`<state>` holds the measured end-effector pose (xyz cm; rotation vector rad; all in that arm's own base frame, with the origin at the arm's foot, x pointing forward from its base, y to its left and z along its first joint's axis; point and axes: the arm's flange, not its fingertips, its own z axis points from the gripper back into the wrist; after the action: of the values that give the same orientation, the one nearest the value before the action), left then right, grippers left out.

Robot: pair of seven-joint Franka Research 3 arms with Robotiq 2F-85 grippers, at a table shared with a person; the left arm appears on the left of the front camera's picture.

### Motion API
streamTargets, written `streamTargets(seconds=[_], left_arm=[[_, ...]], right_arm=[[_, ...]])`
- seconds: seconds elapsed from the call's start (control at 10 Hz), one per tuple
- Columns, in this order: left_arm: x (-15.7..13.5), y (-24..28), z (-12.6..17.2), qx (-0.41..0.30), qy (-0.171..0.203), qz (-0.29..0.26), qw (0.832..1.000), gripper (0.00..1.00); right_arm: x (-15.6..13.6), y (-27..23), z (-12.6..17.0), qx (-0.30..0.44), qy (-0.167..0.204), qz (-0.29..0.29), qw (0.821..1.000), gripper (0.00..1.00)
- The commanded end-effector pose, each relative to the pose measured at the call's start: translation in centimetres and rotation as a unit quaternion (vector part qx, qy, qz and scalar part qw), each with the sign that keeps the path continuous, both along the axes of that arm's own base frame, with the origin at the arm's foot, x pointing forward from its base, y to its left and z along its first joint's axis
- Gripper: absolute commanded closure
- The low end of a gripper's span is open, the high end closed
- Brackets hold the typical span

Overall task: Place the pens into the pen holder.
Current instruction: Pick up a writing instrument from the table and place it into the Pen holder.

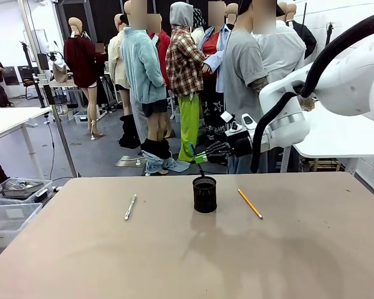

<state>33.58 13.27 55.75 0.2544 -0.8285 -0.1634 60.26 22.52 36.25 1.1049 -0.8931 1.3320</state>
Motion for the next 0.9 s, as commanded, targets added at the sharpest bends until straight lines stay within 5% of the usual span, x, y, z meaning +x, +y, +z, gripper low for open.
streamTargets(seconds=[0.0,0.6,0.8], left_arm=[[0.1,0.2,-0.1,0.010,-0.004,0.000,1.000,0.00],[0.1,0.2,-0.1,0.010,-0.004,0.000,1.000,0.00],[0.1,0.2,-0.1,0.010,-0.004,0.000,1.000,0.00]], right_arm=[[1.5,0.6,-1.2,-0.037,0.017,-0.015,0.999,1.00],[0.3,-0.7,-2.9,-0.042,0.033,-0.011,0.999,1.00],[0.0,-0.8,-3.1,-0.061,0.034,-0.003,0.998,0.71]])
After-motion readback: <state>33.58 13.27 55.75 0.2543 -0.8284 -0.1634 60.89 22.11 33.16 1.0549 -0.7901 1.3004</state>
